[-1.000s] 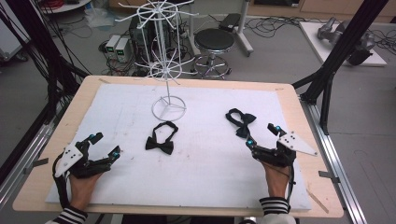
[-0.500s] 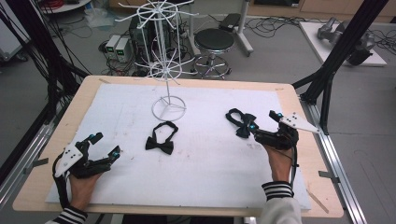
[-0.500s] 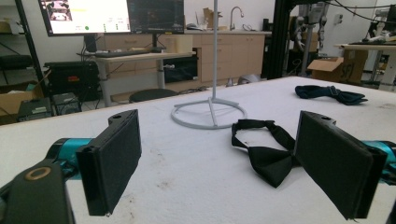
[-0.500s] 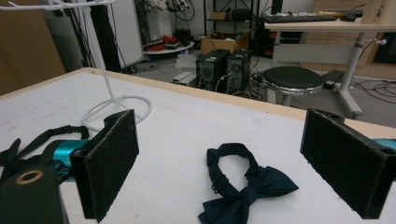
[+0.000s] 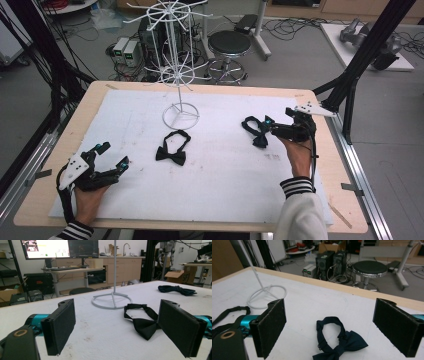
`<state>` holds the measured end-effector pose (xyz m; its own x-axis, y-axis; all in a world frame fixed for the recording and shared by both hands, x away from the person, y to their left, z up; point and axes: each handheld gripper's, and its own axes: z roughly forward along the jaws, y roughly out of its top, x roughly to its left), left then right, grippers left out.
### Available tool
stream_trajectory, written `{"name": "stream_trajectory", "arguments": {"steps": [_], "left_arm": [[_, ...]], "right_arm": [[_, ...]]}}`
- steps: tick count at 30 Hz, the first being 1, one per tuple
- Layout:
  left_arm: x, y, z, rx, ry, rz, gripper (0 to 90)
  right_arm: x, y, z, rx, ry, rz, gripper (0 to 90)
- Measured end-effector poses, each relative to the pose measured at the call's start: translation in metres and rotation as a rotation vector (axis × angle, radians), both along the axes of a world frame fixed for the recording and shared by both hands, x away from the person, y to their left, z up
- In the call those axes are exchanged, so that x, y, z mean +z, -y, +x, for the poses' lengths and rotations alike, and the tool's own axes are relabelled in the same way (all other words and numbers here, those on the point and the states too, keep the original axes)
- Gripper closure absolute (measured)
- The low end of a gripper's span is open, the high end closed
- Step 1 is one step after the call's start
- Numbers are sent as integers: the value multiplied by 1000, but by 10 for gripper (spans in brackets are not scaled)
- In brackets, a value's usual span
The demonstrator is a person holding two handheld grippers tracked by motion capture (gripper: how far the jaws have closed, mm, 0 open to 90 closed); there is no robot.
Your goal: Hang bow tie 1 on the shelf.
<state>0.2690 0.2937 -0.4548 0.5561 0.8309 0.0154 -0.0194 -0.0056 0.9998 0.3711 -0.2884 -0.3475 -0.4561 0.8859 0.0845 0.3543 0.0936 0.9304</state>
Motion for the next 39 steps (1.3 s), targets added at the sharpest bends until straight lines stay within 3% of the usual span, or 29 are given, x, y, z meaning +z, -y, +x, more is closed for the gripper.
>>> {"name": "stream_trajectory", "arguments": {"steps": [6,9,15,19,24,25,27,28,29,32,39], "left_arm": [[0,0,0,1,1,1,155],[0,0,0,2,1,3,155],[0,0,0,1,2,6,155],[0,0,0,2,0,5,156],[0,0,0,3,0,5,157],[0,0,0,3,1,5,156],[0,0,0,2,0,4,156],[0,0,0,1,0,2,157],[0,0,0,1,0,2,157],[0,0,0,1,0,1,157],[0,1,0,2,1,0,157]], "right_arm": [[-1,1,15,-16,-66,-2,108],[-1,1,24,-43,-135,-18,108],[0,-1,37,-64,-194,-44,108],[0,-3,42,-76,-220,-32,108],[-1,-6,55,-94,-300,-89,108],[-1,-8,59,-103,-328,-96,108],[-2,-9,61,-109,-339,-90,108],[-5,-10,67,-116,-384,-112,108],[-6,-11,68,-112,-397,-119,109],[-7,-15,73,-106,-416,-142,108],[-16,-17,81,-125,-480,-125,109]]}}
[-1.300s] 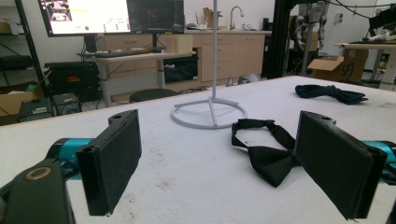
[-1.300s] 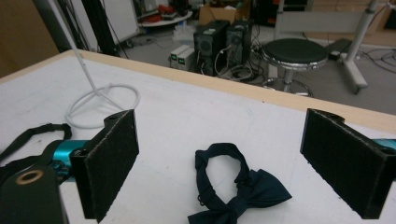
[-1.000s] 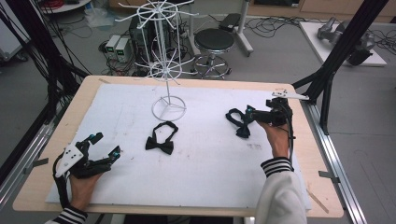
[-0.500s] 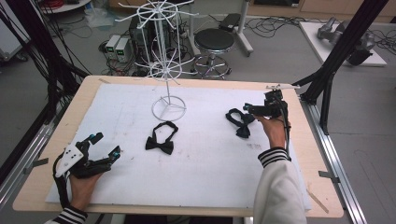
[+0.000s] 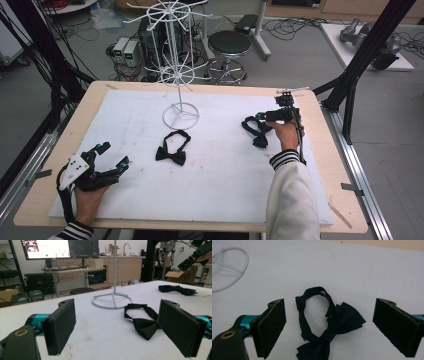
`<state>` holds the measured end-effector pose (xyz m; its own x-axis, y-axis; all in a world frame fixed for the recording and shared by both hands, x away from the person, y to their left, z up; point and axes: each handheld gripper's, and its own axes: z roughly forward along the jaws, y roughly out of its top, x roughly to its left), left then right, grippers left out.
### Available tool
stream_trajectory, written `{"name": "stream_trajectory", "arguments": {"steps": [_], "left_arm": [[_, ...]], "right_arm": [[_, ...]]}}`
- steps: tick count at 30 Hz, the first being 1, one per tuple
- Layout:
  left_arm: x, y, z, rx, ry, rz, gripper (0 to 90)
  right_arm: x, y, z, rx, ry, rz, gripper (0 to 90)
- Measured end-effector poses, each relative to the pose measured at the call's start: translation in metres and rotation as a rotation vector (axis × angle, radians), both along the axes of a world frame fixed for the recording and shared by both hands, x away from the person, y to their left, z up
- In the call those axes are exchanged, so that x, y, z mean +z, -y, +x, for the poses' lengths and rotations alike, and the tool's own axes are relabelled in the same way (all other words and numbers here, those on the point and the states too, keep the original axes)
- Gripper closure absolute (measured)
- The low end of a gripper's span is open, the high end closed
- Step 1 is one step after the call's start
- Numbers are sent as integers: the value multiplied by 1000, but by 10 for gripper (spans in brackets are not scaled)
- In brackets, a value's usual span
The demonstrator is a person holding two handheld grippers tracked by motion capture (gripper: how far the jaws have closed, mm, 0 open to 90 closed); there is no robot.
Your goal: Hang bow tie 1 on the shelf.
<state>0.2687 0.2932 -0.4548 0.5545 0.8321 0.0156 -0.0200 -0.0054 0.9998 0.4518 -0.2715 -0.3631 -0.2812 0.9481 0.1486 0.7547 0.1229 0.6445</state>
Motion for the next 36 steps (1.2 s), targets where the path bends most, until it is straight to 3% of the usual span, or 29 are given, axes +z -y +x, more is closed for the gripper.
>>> {"name": "stream_trajectory", "arguments": {"steps": [7,11,20,34,36], "left_arm": [[0,0,0,-1,1,4,156],[0,0,0,1,4,9,157],[0,1,0,0,5,11,157],[0,1,0,0,5,11,157],[0,1,0,1,5,10,157]], "right_arm": [[-11,-2,6,-57,-76,-6,110],[-16,-3,9,-75,-102,-9,161],[-28,-7,16,-123,-170,-45,168],[-38,-12,20,-144,-237,-74,281],[-41,-13,21,-150,-262,-81,300]]}}
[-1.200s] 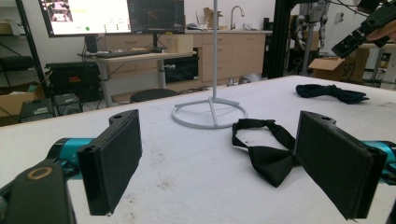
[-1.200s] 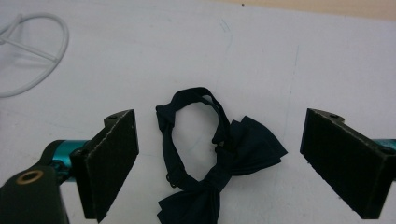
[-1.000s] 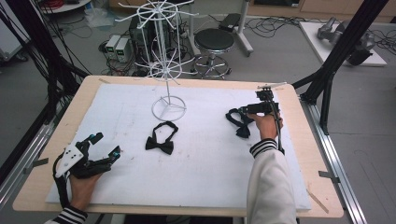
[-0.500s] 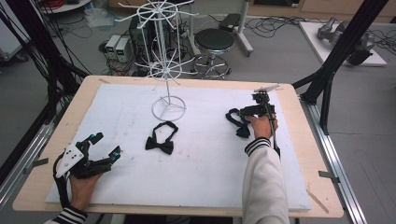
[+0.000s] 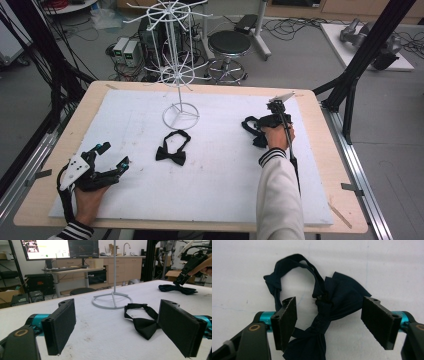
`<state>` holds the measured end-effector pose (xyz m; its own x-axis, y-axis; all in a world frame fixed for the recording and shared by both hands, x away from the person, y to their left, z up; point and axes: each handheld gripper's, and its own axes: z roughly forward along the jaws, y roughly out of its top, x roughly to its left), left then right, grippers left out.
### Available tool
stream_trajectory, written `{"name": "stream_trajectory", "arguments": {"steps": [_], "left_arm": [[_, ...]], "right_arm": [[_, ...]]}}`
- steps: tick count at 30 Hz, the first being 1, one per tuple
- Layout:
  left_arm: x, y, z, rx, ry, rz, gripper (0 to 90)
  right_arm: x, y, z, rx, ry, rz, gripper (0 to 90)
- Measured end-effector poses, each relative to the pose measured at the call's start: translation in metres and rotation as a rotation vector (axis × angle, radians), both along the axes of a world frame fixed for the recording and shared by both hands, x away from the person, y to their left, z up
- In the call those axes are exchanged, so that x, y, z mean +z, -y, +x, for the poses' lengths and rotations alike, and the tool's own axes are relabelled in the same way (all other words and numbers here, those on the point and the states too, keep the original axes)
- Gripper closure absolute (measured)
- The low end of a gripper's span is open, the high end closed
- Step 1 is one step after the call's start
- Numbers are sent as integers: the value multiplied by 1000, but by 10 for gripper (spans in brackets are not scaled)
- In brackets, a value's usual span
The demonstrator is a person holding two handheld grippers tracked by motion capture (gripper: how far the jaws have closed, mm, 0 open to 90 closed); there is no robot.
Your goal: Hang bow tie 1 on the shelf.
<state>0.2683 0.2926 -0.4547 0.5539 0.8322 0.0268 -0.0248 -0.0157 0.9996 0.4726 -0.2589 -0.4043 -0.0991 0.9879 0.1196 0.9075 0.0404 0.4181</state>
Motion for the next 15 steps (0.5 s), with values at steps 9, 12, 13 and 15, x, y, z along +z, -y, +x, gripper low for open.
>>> {"name": "stream_trajectory", "arguments": {"steps": [9,12,13,15], "left_arm": [[0,0,0,-2,1,3,157],[0,0,0,-2,1,6,157],[0,0,0,-2,1,4,157],[0,0,0,-3,0,5,158]], "right_arm": [[-3,-1,1,-17,-18,1,417],[-4,-1,1,-23,-36,-6,437],[-4,-1,1,-23,-36,-6,437],[-4,-2,1,-24,-45,-5,467]]}}
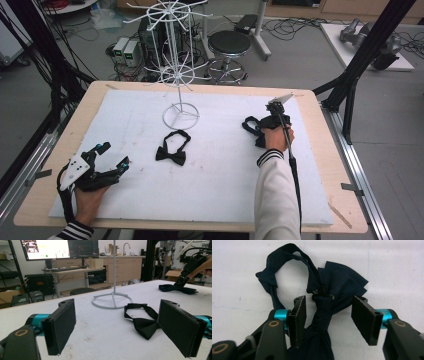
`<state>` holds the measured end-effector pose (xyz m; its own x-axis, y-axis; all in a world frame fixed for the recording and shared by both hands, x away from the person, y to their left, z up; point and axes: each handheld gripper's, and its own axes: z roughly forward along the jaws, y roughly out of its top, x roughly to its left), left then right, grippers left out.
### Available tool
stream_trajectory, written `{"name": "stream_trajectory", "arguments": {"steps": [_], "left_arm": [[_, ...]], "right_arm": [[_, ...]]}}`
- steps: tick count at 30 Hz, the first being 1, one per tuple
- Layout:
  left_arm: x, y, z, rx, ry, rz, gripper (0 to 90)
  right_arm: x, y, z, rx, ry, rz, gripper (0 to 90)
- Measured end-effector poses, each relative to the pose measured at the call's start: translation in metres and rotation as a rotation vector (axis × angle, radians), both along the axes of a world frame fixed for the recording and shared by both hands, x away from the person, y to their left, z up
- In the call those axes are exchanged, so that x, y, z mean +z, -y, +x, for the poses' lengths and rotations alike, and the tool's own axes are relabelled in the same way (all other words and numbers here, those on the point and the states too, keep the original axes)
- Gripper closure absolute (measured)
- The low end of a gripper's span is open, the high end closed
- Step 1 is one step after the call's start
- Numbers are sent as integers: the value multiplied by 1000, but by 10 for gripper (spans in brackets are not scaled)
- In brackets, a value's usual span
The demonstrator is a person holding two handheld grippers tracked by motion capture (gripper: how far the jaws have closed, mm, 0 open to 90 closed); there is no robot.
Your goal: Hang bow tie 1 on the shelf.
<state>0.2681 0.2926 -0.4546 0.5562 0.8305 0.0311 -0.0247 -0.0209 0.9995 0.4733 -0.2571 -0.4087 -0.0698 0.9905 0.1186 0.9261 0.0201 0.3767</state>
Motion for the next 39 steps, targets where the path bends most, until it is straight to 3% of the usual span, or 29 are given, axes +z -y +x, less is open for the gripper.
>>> {"name": "stream_trajectory", "arguments": {"steps": [11,15,17,23,33,39], "left_arm": [[0,0,0,0,1,0,157],[0,0,0,-1,0,1,157],[0,0,0,-1,0,2,158],[0,0,0,0,2,1,158],[0,0,0,1,2,-1,158],[0,0,0,0,1,-1,158]], "right_arm": [[-5,-4,1,7,-29,13,575],[-5,-6,1,16,-26,-26,658],[-4,-7,0,9,-41,-5,729],[-4,-9,0,12,-34,-26,748],[-2,-11,0,24,-17,14,755],[2,-10,-1,39,25,29,755]]}}
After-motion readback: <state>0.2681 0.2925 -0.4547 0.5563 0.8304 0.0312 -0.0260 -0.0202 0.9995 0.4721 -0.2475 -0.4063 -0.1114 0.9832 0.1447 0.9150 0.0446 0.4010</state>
